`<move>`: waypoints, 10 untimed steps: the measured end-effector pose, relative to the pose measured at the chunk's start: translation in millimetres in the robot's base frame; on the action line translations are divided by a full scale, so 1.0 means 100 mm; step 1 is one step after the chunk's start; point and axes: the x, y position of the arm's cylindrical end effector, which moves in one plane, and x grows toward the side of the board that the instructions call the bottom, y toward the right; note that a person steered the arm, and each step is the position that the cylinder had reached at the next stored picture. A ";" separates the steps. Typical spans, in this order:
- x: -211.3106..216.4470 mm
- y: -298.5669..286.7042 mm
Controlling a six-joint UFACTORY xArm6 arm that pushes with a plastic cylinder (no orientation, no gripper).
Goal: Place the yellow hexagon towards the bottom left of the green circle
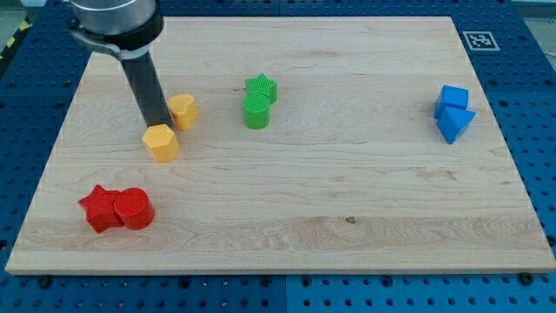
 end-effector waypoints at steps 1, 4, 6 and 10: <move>0.06 0.00; 0.12 -0.37; 0.41 -0.09; 0.33 0.38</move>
